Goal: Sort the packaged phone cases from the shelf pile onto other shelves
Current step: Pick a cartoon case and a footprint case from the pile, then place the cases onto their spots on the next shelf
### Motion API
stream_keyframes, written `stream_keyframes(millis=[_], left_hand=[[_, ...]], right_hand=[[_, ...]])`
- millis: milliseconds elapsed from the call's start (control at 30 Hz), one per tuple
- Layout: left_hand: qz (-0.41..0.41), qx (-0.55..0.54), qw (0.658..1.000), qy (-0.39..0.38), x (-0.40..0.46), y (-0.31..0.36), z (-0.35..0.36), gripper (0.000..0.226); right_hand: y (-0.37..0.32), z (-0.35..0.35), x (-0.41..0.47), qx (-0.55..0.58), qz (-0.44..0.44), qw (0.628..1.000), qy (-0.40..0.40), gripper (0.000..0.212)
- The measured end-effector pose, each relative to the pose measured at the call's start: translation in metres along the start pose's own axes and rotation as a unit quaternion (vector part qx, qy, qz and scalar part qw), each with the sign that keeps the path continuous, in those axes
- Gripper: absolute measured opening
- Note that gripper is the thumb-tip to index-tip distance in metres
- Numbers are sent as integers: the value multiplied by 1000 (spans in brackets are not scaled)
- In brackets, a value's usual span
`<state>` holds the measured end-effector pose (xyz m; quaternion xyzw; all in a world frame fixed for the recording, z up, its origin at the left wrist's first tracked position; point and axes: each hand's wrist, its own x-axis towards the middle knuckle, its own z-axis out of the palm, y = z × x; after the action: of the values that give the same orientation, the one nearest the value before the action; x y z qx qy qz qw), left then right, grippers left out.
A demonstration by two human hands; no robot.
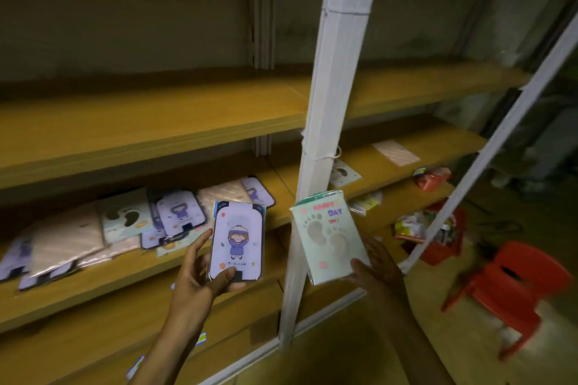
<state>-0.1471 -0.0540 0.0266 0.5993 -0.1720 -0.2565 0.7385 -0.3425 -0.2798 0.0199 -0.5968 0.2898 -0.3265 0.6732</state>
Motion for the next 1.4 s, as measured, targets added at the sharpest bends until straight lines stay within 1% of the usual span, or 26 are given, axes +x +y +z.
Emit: stream_keyframes(millis=[100,267,367,467,600,700,767,933,1033,1167,1400], left_hand=[[-6,-5,999,-39,-2,-6,40,72],[-10,9,995,-103,4,-20,114,72],[-17,14,992,-122,16,-32,163,71],[-12,20,992,-122,31,-46,216,72],[-1,14,994,-111,46,-55,285,73],[23,40,994,-98,58,-59,328,75],[39,50,994,-87,67,-63,355,73],[21,31,995,-88,89,-68,416,68],[18,35,997,-66,117,-77,441,69],[4,39,998,-50,163,-91,475,76],[0,8,999,-31,256,-104,545,72]], right_hand=[[-5,-41,-9,33,-3,998,54,50],[-21,-106,-14,64,-15,992,107,49],[-24,-149,-2,65,-12,988,140,52],[-26,-194,22,72,-14,985,157,50],[-34,-248,60,34,-27,987,156,48],[-39,-288,90,44,-16,989,138,49],[-44,-312,109,31,-15,991,126,48],[-52,-359,156,50,-5,992,117,46],[-53,-383,194,59,11,991,120,43],[-54,-408,253,79,22,990,111,45],[-57,-453,370,50,19,994,95,46]])
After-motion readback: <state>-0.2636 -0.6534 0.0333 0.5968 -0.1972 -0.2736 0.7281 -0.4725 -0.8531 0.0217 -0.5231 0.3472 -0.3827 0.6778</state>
